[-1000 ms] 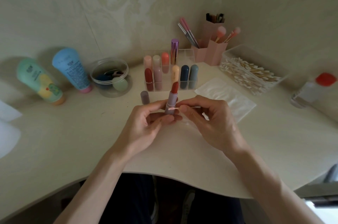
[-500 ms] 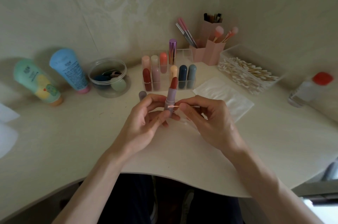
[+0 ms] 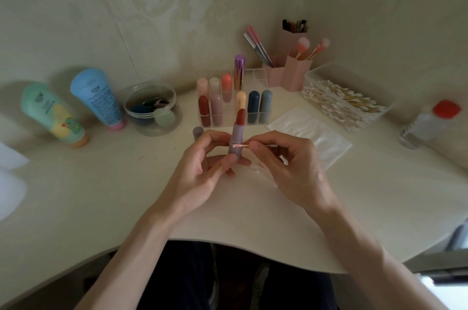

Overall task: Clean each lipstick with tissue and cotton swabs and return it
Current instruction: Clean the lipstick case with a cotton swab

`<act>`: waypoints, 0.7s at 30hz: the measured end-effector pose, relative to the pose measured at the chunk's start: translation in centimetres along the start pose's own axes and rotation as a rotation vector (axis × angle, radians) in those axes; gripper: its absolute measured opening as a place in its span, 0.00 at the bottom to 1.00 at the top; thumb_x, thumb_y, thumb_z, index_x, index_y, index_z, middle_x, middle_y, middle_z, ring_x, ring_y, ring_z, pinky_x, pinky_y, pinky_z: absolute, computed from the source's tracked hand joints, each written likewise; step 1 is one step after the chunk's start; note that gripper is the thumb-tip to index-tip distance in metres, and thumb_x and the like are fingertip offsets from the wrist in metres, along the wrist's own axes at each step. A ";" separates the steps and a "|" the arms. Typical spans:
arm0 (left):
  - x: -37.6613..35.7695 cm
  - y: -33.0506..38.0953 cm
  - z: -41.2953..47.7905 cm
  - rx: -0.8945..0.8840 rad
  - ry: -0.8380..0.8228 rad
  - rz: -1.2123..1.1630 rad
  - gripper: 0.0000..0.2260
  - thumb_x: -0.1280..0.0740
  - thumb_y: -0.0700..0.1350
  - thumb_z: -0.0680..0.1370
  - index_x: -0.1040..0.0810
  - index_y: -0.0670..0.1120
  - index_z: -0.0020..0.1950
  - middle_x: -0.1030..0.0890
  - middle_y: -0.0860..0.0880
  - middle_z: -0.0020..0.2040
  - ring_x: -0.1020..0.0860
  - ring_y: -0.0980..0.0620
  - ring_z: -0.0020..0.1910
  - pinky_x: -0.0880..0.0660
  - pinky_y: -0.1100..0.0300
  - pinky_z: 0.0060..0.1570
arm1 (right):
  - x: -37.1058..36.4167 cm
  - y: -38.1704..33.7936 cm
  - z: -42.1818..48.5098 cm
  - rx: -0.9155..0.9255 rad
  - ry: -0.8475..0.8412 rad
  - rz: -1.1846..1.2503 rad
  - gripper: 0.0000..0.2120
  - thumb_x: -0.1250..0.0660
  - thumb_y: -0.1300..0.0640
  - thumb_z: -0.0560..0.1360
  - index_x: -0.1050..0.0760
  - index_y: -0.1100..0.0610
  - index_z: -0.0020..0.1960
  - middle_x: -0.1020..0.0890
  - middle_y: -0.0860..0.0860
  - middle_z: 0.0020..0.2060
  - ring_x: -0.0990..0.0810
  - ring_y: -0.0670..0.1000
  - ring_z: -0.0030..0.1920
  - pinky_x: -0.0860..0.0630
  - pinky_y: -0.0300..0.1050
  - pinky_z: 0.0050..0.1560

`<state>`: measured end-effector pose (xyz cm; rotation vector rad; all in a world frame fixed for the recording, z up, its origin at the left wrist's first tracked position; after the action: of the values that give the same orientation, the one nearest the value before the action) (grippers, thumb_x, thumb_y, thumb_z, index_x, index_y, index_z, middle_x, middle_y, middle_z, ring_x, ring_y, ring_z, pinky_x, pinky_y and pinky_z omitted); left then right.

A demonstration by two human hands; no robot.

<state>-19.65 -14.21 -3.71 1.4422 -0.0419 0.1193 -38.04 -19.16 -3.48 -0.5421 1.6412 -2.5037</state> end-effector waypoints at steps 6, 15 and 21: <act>-0.1 0.2 -0.2 -0.012 -0.008 0.018 0.10 0.32 0.36 0.82 0.24 0.38 0.62 0.15 0.49 0.56 0.14 0.48 0.49 0.19 0.51 0.47 | -0.4 0.3 -0.1 -0.035 -0.009 0.025 0.05 0.28 0.62 0.80 0.15 0.59 0.55 0.13 0.45 0.38 0.18 0.41 0.35 0.28 0.31 0.39; 0.1 -0.1 0.0 -0.005 0.033 0.016 0.09 0.30 0.35 0.80 0.22 0.38 0.59 0.14 0.45 0.54 0.13 0.46 0.50 0.20 0.58 0.48 | -0.4 0.0 0.0 -0.044 -0.033 0.050 0.06 0.28 0.63 0.81 0.14 0.60 0.55 0.11 0.49 0.44 0.12 0.47 0.44 0.19 0.40 0.45; 0.0 0.2 -0.2 -0.022 -0.016 0.003 0.10 0.34 0.34 0.82 0.21 0.40 0.62 0.13 0.47 0.50 0.14 0.49 0.49 0.24 0.60 0.40 | 0.1 0.1 -0.1 -0.036 -0.026 0.024 0.06 0.28 0.63 0.80 0.13 0.59 0.54 0.11 0.46 0.46 0.13 0.46 0.46 0.20 0.37 0.48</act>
<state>-19.63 -14.03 -3.55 1.4213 -0.0579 0.1098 -38.19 -19.19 -3.58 -0.5530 1.6769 -2.4445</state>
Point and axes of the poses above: each hand's wrist, its own z-axis towards the middle knuckle, its own x-axis out of the back of the hand, y = z × x, the point moved 2 cm from there along z, towards the middle knuckle
